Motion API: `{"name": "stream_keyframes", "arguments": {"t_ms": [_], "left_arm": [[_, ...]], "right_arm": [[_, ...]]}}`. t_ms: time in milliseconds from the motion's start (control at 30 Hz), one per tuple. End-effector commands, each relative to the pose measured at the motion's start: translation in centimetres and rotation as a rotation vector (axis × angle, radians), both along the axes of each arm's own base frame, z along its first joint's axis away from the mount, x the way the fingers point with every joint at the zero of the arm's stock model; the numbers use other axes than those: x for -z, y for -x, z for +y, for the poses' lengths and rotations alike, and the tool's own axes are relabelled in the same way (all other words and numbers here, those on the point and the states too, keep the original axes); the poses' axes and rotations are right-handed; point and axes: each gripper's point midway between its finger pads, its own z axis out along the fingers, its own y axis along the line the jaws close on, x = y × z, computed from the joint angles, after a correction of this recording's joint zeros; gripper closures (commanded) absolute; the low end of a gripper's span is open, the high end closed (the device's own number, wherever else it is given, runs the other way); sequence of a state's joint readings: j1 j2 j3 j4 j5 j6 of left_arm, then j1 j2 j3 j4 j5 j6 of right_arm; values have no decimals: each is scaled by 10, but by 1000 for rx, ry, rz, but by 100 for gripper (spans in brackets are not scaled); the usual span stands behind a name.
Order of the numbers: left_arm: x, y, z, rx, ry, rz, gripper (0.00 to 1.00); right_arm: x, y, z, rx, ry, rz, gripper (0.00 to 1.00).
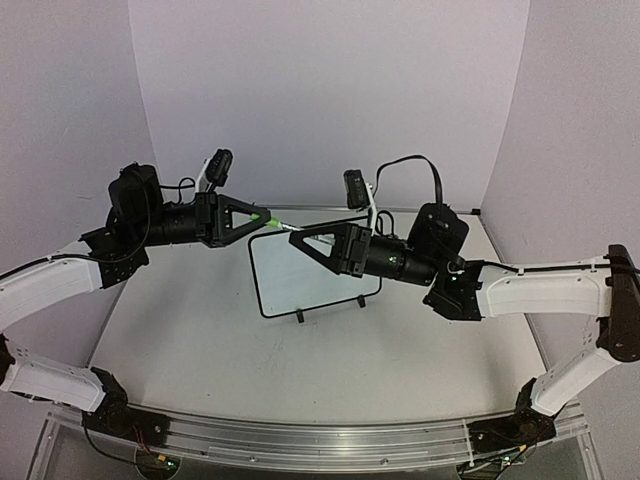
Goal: Write a sentence on the whiteboard
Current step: Open the pen cap from the whiteboard marker.
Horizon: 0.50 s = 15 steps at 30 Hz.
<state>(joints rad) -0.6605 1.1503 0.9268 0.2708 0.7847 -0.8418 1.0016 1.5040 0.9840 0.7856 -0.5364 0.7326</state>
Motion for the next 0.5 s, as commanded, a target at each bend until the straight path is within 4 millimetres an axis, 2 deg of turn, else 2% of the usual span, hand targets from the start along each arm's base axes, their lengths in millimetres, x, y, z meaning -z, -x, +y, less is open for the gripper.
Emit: {"name": "stream_keyframes", "arguments": {"t_ms": [0,467], "left_arm": [[7,0,1,-1,-30,10,100],[5,6,4,4,-32,10,100]], "right_arm": [[-37,5,-7,4,-102,-76,39],[-37,4,-10,24,-103,-86,41]]}}
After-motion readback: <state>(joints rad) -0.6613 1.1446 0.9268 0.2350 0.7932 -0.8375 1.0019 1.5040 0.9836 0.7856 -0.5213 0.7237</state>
